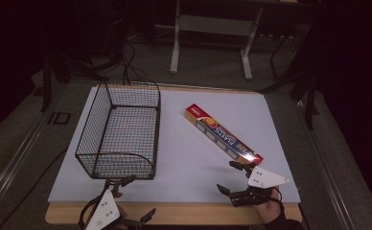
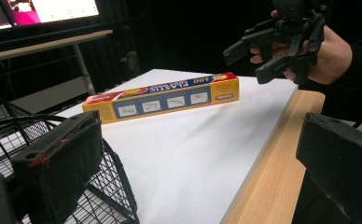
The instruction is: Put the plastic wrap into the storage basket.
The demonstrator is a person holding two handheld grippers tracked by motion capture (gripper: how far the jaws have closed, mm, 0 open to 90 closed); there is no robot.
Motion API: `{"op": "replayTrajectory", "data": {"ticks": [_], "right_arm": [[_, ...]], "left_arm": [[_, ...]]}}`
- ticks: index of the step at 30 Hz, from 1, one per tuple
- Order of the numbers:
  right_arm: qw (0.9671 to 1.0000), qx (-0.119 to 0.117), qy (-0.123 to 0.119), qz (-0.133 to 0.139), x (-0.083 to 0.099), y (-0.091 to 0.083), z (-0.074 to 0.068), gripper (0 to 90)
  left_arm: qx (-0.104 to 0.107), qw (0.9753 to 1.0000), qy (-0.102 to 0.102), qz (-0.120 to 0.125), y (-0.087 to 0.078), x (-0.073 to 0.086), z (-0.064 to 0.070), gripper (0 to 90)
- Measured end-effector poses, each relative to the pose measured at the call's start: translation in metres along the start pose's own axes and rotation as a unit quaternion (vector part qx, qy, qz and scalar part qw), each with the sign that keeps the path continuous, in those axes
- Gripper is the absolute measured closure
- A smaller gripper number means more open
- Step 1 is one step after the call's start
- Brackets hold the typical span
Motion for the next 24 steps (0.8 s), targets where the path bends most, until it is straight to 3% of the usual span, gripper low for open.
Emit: {"op": "replayTrajectory", "data": {"ticks": [5, 6, 11, 17, 19, 24], "right_arm": [[1.0, -0.004, -0.005, 0.0, 0.001, 0.0, 0.001, 16.2], [0.9998, -0.001, -0.018, -0.004, 0.001, 0.001, 0.001, 16.3], [0.9987, -0.021, -0.042, -0.019, -0.001, 0.006, -0.006, 18.6], [0.9978, -0.038, -0.046, -0.03, -0.009, 0.008, -0.007, 18.6], [0.9974, -0.027, -0.046, -0.049, -0.011, 0.01, -0.005, 18.5], [0.9965, -0.024, -0.048, -0.064, -0.018, 0.015, 0.0, 16.6]], "left_arm": [[0.0, 1.0, 0.001, -0.001, 0.001, 0.0, 0.0, 1.3], [0.0, 1.0, 0.001, -0.002, 0.001, 0.0, 0.0, 1.3], [0.001, 1.0, 0.003, -0.006, 0.002, 0.001, 0.001, 1.3], [-0.004, 1.0, 0.003, -0.006, 0.0, 0.001, 0.001, 1.3], [-0.004, 1.0, 0.002, -0.005, 0.0, 0.001, 0.001, 1.3], [-0.005, 1.0, 0.0, -0.005, 0.0, 0.001, 0.0, 1.3]]}}
Point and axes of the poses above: each handheld gripper's, and its own axes: y roughly forward along the jaws, x roughly out of its underside, z roughly to its right, the point moved 4 cm from there along y, roughly forward along the jaws, and after that the axes turned 12 degrees about -z, right-handed, at the moved point
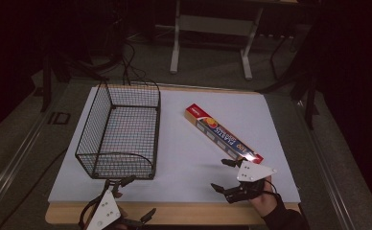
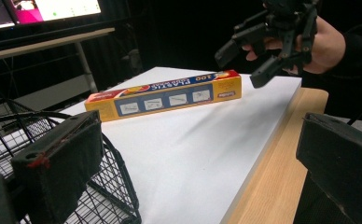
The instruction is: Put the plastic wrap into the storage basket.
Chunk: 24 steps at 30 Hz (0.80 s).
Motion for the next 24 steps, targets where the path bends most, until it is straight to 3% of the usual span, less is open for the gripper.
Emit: {"op": "replayTrajectory", "data": {"ticks": [12, 13, 24], "right_arm": [[0.9999, 0.006, 0.009, -0.003, -0.031, 0.002, 0.031, 13.7], [0.9999, 0.007, 0.011, -0.002, -0.035, 0.004, 0.039, 13.6], [0.9992, 0.024, 0.023, -0.021, -0.044, 0.022, 0.068, 13.0]], "left_arm": [[0.0, 1.0, 0.0, 0.0, 0.0, 0.0, 0.0, 1.3], [0.0, 1.0, 0.0, 0.001, 0.0, 0.0, 0.0, 1.3], [0.001, 1.0, 0.001, 0.0, 0.0, 0.0, 0.0, 1.3]]}}
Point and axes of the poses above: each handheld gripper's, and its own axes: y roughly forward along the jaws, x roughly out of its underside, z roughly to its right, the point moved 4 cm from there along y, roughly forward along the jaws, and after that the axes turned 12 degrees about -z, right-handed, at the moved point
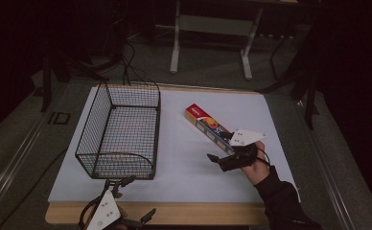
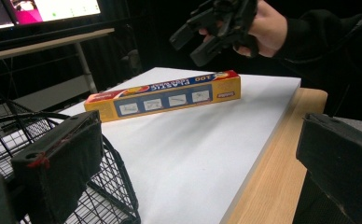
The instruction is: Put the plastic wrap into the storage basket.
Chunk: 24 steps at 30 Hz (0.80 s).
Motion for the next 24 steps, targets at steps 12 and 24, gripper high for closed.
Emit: {"op": "replayTrajectory", "data": {"ticks": [12, 24], "right_arm": [[0.999, 0.023, 0.03, -0.023, -0.007, 0.016, 0.03, 13.4], [0.9953, 0.039, 0.066, -0.059, -0.013, 0.033, 0.06, 11.0]], "left_arm": [[0.002, 1.0, 0.002, -0.002, 0.001, 0.0, 0.0, 1.3], [0.003, 1.0, 0.002, 0.0, 0.0, 0.0, 0.001, 1.3]]}}
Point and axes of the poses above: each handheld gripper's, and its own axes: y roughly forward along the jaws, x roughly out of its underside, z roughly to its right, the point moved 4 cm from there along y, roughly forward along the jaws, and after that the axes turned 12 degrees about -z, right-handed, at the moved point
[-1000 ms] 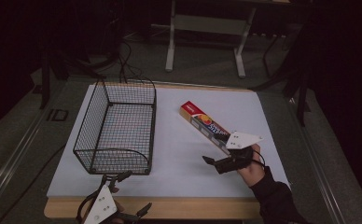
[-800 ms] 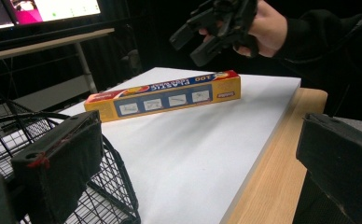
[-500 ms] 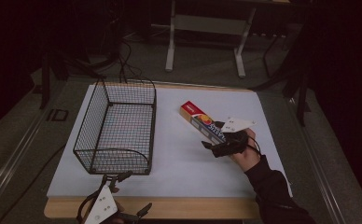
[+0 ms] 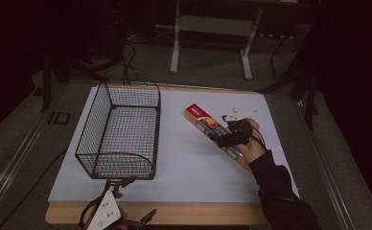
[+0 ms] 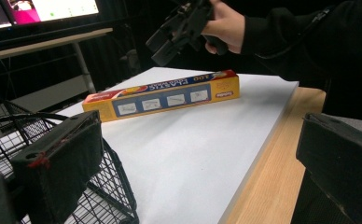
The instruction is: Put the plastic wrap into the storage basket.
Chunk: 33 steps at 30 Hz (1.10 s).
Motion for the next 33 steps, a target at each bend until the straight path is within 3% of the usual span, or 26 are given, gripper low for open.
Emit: {"op": "replayTrajectory", "data": {"ticks": [6, 9, 13, 17, 22, 27, 28, 29, 30, 33], "right_arm": [[0.9995, 0.011, 0.016, -0.027, -0.001, 0.011, 0.014, 10.4], [0.9987, 0.004, 0.027, -0.042, -0.001, 0.015, 0.023, 10.3], [0.9962, -0.016, 0.044, -0.073, -0.001, 0.022, 0.032, 9.2], [0.9943, -0.009, 0.051, -0.093, -0.001, 0.03, 0.038, 9.0], [0.9896, -0.021, 0.069, -0.125, 0.003, 0.041, 0.042, 9.0], [0.9809, -0.031, 0.084, -0.173, 0.01, 0.051, 0.047, 9.1], [0.9766, -0.034, 0.088, -0.193, 0.012, 0.055, 0.049, 9.1], [0.9766, -0.034, 0.088, -0.193, 0.012, 0.055, 0.049, 9.1], [0.9716, -0.032, 0.094, -0.215, 0.014, 0.058, 0.051, 9.1], [0.965, -0.031, 0.098, -0.241, 0.017, 0.063, 0.052, 9.2]], "left_arm": [[0.001, 1.0, 0.0, 0.0, 0.0, 0.0, 0.0, 1.3], [0.001, 1.0, 0.001, 0.0, 0.0, 0.0, 0.0, 1.3], [0.002, 1.0, 0.001, -0.002, 0.0, 0.0, 0.0, 1.3], [0.003, 1.0, 0.001, -0.003, 0.001, 0.001, 0.0, 1.3], [0.003, 1.0, 0.002, -0.003, 0.0, 0.001, 0.0, 1.3], [0.003, 1.0, 0.001, -0.003, 0.0, 0.001, 0.0, 1.3], [0.004, 1.0, 0.0, -0.003, 0.0, 0.001, 0.0, 1.3], [0.004, 1.0, 0.0, -0.003, 0.0, 0.001, 0.0, 1.3], [0.004, 1.0, 0.0, -0.004, 0.0, 0.001, 0.0, 1.2], [0.003, 1.0, 0.0, -0.004, 0.0, 0.001, 0.0, 1.3]]}}
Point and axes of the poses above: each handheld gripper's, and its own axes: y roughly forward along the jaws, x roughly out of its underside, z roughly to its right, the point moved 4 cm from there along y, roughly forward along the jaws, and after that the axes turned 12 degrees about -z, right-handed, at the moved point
